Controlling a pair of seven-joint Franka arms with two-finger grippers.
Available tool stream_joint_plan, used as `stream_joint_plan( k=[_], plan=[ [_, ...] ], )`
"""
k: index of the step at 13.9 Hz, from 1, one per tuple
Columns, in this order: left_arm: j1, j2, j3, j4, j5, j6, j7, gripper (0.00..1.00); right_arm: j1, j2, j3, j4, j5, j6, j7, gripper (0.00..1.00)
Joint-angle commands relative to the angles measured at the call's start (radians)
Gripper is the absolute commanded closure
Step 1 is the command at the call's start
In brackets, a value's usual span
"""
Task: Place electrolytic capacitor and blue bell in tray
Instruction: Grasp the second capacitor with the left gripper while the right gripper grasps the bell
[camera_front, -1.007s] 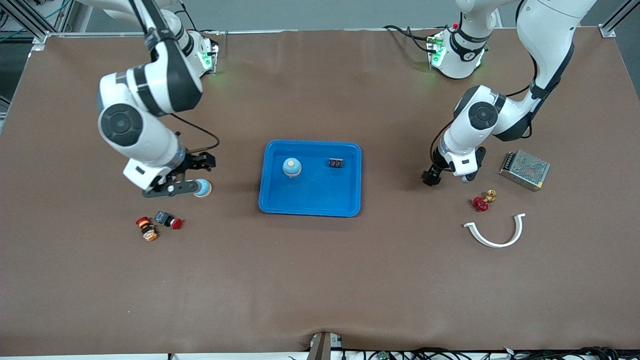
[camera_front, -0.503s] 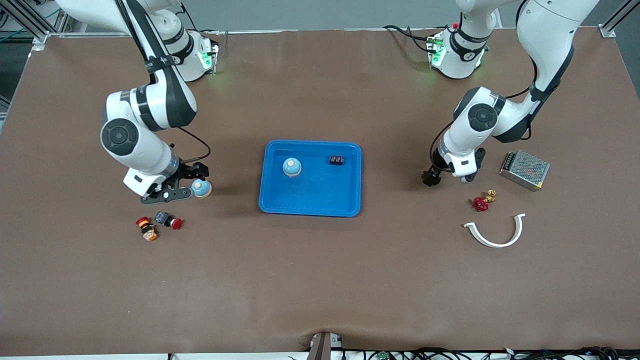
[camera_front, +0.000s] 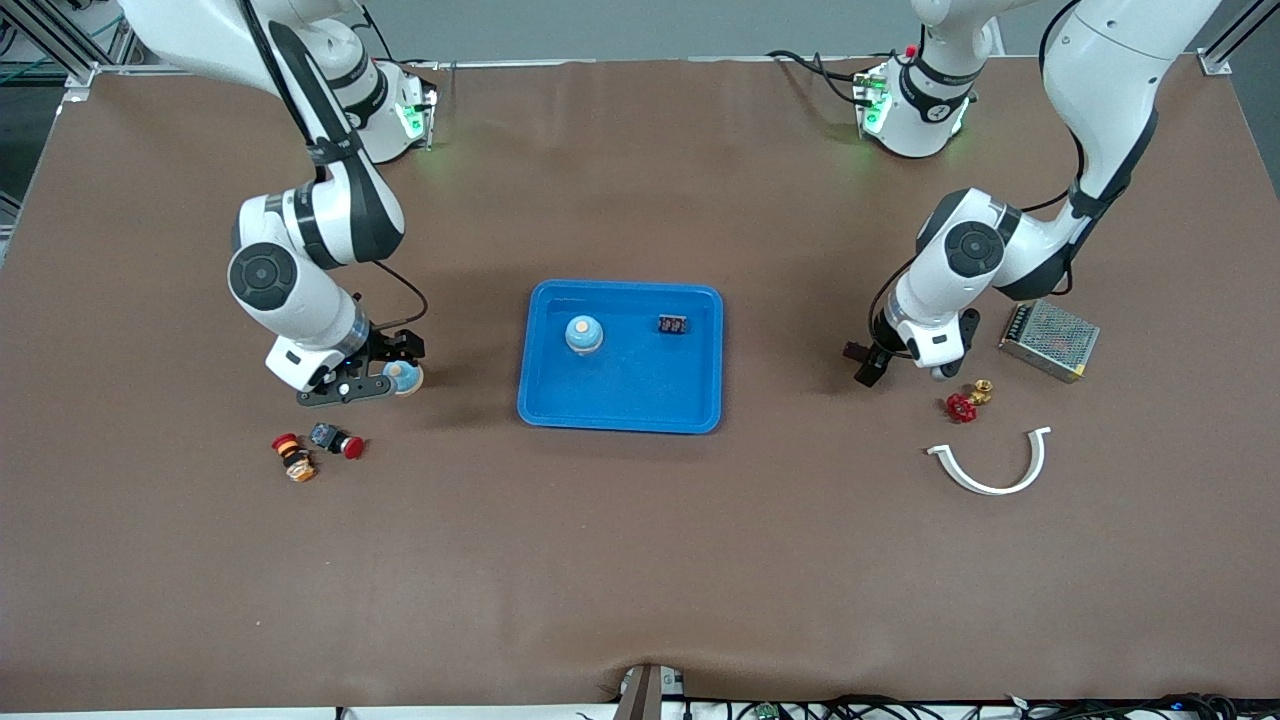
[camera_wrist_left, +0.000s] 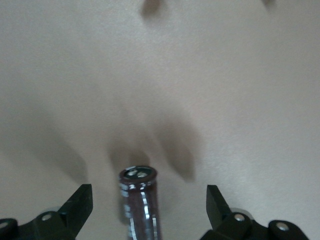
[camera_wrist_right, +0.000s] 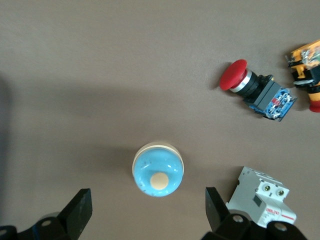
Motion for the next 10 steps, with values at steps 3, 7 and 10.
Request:
stream_joint_plan(
  k=[3,7,10],
  plan=[
    [-0.024,0.05,0.001,0.06,0.131,-0.059,-0.169,0.06,-0.038,0.054,0.018,-0.02,-0.011,0.086,-0.019,0.0],
    [-0.041,0.07,0.001,0.068,0.18,-0.061,-0.249,0.09,-0.038,0.109,0.019,-0.023,-0.008,0.139,-0.017,0.0],
    [-0.055,0.078,0.001,0.072,0.182,-0.061,-0.289,0.31,-0.037,0.138,0.021,-0.042,-0.006,0.198,-0.017,0.0]
  ],
)
